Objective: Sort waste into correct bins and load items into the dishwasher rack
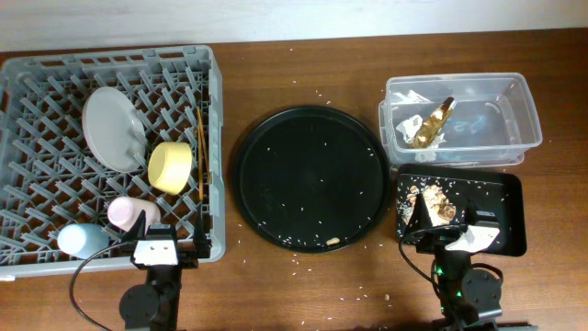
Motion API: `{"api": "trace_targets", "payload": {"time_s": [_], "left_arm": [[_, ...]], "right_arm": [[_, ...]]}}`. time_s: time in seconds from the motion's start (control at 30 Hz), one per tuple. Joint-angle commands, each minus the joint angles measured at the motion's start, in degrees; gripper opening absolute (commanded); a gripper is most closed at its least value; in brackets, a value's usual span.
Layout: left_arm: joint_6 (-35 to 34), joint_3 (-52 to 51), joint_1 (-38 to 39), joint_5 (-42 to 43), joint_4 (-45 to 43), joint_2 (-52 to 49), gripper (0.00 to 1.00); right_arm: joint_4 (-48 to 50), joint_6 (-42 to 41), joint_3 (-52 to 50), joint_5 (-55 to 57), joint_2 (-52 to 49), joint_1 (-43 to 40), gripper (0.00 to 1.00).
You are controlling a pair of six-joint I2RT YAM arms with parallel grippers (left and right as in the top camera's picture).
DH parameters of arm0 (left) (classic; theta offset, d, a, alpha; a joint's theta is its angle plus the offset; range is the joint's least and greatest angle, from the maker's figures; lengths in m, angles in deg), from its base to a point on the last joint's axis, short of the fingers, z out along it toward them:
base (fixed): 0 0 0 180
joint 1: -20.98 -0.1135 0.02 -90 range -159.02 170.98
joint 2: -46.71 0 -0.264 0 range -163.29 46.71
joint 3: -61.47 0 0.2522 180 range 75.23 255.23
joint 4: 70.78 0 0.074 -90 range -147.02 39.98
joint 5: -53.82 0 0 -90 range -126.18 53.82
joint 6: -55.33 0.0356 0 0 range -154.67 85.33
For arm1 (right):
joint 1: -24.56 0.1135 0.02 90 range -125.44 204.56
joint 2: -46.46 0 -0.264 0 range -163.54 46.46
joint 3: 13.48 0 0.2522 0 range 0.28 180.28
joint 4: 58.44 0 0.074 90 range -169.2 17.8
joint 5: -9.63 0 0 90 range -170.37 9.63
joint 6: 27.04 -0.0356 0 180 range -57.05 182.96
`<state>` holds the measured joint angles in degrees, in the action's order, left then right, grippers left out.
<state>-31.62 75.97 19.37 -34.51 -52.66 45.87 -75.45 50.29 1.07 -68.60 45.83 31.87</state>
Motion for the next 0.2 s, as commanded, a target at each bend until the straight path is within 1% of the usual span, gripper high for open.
{"api": "trace_targets", "payload": {"time_s": [0.0, 0.17], "left_arm": [[0.7, -0.15, 0.22, 0.02, 0.39, 0.0, 1.0], [0.7, -0.15, 0.22, 0.02, 0.39, 0.0, 0.99]], "right_arm": [[-0.13, 0.24, -0.48, 0.5, 0.42, -0.22, 0.98], [-0.13, 0.24, -0.48, 0.5, 0.42, -0.22, 0.98]]}}
